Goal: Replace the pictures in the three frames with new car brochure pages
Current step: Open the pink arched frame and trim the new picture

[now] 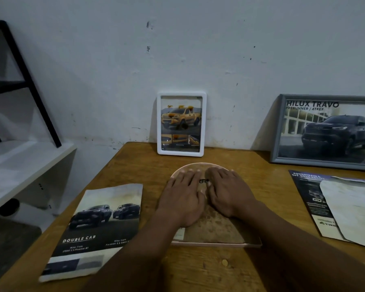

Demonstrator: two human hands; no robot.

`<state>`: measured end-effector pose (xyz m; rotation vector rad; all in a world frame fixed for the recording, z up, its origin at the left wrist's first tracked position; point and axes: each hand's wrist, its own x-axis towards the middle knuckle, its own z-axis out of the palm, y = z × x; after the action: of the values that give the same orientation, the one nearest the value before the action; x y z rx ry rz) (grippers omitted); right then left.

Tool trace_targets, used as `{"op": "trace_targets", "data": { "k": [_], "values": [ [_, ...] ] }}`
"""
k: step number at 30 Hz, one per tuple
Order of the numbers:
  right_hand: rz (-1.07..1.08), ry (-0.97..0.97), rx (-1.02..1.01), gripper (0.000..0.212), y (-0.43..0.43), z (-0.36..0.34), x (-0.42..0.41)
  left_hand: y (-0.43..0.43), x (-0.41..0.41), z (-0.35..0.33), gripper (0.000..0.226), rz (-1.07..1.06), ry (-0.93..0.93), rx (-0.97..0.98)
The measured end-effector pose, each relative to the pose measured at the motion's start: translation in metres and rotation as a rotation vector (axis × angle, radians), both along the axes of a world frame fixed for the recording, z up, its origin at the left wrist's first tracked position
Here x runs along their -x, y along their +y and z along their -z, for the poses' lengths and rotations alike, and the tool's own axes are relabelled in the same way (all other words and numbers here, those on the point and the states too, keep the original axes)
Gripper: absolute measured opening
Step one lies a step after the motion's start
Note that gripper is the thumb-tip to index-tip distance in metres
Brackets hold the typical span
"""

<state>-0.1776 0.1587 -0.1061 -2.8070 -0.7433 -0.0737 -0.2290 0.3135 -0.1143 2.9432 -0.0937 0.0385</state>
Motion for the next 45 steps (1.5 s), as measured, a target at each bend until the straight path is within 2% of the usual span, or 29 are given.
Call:
{"op": "trace_targets", "data": {
  "k": [4,7,11,16,20,23,27,32,36,39,42,45],
  "values": [
    [0.075,-0.034,-0.004,0.060,0.003,0.003,0.023,-0.005,0.008,-0.001,0.064,-0.096,-0.064,0.036],
    [0.062,-0.075,-0.031,0.055,0.000,0.002,0.039,-0.007,0.013,-0.001,0.062,-0.161,-0.090,0.048],
    [0.176,-0.108,-0.192,0.049,0.002,-0.001,0.041,-0.007,0.013,-0.003,0.062,-0.171,-0.076,0.034],
    [0.233,-0.125,-0.220,0.048,-0.003,-0.005,0.045,-0.010,0.020,-0.010,0.058,-0.229,-0.121,0.022],
    [0.351,-0.089,-0.342,0.043,-0.027,-0.013,0.047,-0.001,0.032,-0.017,0.046,-0.330,-0.244,0.132],
    [0.370,-0.056,-0.346,0.040,-0.037,-0.010,0.051,0.005,0.039,-0.012,0.040,-0.261,-0.203,0.197],
    [0.434,0.085,-0.581,0.047,-0.033,-0.013,0.058,-0.003,0.040,-0.005,0.046,-0.251,-0.200,0.273],
    [0.572,0.155,-0.674,0.056,-0.053,-0.011,0.058,-0.030,0.041,0.010,0.049,-0.226,-0.192,0.306],
    [0.617,0.304,-0.767,0.042,-0.079,-0.019,0.052,-0.044,0.037,0.014,0.052,-0.231,-0.162,0.328],
    [0.646,0.448,-0.974,0.027,-0.097,-0.029,0.052,-0.049,0.035,0.013,0.055,-0.220,-0.158,0.399],
    [0.641,0.372,-1.100,0.015,-0.119,-0.045,0.053,-0.068,0.034,0.007,0.056,-0.221,-0.167,0.486],
    [0.550,0.289,-1.267,0.014,-0.142,-0.079,0.060,-0.101,0.030,-0.002,0.060,-0.190,-0.134,0.621]
  ]
}}
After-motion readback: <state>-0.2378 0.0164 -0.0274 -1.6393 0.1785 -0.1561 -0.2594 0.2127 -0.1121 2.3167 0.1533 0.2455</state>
